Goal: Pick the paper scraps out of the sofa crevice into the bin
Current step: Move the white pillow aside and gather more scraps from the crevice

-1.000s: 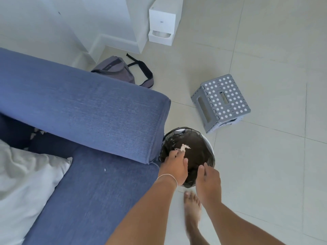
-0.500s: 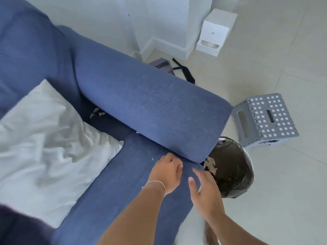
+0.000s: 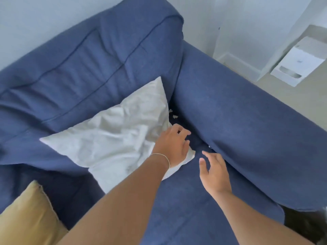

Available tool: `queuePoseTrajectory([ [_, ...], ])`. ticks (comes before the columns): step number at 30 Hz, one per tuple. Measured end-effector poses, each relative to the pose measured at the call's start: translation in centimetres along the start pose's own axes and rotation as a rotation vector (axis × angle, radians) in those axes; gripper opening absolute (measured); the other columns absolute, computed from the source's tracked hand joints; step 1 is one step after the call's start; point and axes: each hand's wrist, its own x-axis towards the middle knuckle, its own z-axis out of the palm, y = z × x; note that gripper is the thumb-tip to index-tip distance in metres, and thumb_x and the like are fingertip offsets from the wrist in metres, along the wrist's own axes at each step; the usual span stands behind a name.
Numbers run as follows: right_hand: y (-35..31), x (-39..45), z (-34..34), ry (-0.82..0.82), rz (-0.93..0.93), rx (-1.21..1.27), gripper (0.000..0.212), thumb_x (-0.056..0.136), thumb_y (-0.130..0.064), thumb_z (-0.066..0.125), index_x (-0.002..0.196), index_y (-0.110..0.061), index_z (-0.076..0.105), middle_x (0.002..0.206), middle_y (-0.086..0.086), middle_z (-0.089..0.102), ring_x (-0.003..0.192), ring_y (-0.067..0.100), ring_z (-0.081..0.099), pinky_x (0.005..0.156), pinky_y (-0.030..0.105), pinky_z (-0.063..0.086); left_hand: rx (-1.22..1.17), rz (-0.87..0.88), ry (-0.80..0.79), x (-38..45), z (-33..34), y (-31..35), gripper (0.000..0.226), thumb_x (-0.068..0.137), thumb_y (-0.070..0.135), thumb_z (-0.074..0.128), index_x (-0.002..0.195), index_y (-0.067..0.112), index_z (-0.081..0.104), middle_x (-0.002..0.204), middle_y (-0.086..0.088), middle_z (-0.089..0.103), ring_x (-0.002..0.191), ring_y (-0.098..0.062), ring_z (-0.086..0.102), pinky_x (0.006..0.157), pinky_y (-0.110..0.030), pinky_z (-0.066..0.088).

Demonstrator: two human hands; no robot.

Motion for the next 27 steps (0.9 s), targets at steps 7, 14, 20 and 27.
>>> queuePoseTrajectory([
  [7,-5.2,5.7,3.3,-0.196,-0.115,0.018,0.077,0.083,-0.072,0.052,0.149,-0.036,0.036,0.141,-0.019,0.040,0.137,0.004,0.036,0.102,0.027,0.036,-0.070,-0.283,0.655,-6.0,-3.5,-4.5,0.031,0.091,0.025,0.061,0.120,0.015,0.065,0.128,-0.008,0.056,0.127,-0.030,0.050,0.106,-0.042,0.039],
  [14,-9.8,9.0,5.3,-0.514,-0.239,0.060,0.101,0.067,-0.078,0.069,0.151,-0.057,0.016,0.147,-0.014,0.045,0.143,0.011,0.034,0.115,0.045,0.036,-0.325,-1.019,0.831,-14.5,-2.9,-11.2,0.082,0.078,0.066,0.066,0.144,0.029,0.037,0.147,-0.003,0.035,0.137,-0.016,0.034,0.111,-0.040,0.035],
  [20,-11.0,8.9,6.0,-0.543,-0.225,0.097,0.081,0.063,-0.071,0.076,0.133,-0.064,0.036,0.119,-0.014,0.053,0.111,-0.004,0.049,0.081,0.032,0.055,-0.821,-1.002,0.663,-15.8,-1.2,-11.5,0.065,0.073,0.075,0.064,0.124,0.037,0.055,0.116,0.012,0.068,0.112,-0.012,0.064,0.096,-0.041,0.053],
  [27,-9.5,4.1,-0.1,-0.443,-0.251,0.054,0.064,0.069,-0.070,0.075,0.125,-0.045,0.055,0.111,-0.016,0.065,0.104,0.002,0.063,0.084,0.036,0.057,-0.741,-0.981,0.683,-17.9,-1.8,-5.5,0.057,0.076,0.076,0.062,0.124,0.049,0.050,0.115,0.033,0.064,0.104,0.013,0.060,0.080,-0.018,0.048],
])
